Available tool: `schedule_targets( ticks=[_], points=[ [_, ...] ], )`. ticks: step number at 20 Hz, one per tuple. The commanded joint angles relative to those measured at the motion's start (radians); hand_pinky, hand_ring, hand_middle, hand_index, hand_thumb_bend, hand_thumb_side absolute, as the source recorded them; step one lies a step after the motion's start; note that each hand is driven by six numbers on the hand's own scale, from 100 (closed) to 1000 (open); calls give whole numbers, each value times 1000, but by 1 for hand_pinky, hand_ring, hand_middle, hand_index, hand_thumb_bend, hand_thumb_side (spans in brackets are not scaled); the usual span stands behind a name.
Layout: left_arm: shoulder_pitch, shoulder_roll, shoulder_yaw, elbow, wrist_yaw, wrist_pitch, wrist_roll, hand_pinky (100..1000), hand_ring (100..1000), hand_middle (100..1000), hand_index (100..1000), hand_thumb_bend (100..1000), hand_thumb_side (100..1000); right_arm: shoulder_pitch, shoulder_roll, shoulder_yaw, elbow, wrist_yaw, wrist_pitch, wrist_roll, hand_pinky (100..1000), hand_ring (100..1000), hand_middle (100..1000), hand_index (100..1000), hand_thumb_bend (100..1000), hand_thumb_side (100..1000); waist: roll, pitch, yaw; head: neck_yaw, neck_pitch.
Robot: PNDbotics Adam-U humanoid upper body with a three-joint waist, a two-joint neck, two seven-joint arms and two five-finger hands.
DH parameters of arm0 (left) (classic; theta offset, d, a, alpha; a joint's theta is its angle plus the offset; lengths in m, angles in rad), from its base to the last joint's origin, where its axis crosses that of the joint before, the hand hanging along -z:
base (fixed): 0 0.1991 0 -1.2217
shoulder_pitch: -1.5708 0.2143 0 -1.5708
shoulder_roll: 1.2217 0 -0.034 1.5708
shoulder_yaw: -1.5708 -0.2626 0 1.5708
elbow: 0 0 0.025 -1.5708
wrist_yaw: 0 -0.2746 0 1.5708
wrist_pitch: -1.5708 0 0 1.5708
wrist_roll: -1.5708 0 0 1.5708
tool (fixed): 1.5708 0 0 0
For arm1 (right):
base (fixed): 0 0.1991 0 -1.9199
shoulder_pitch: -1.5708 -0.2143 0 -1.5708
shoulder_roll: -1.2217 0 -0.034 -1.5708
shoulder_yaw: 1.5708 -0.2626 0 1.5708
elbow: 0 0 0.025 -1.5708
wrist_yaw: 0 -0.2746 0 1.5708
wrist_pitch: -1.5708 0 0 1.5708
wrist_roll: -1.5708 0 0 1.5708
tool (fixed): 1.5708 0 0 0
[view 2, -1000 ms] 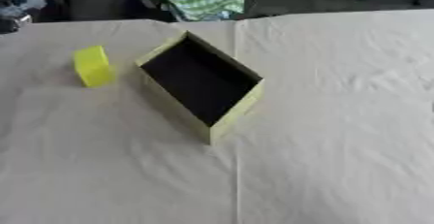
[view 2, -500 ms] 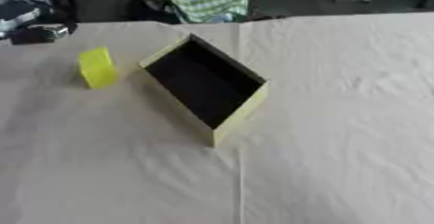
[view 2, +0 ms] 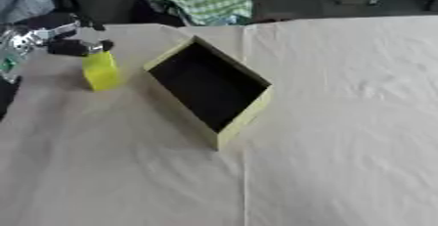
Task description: Pick up objects on the table and place them in the box.
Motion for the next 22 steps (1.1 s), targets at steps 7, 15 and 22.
schedule_targets(
  ticks=[7,15,22],
  points=[
    [-19,26,13,2,26,-42,-179,1000,1000,973,995,680,764,-16,-10,-3,-17,-6,0,5,739,731,494,808,100,645,11,-3,1,2,-13],
    [-11,32,13,-14,27,-17,-272,1000,1000,967,1000,514,640,-15,-6,-1,-17,-6,3,8,739,730,493,808,100,644,13,2,-1,5,-18],
    [2,38,25,-16,-26,33,-204,1000,1000,930,997,463,681,-12,-5,2,-17,-6,6,11,741,732,491,809,100,644,16,12,-7,10,-24]
  ],
)
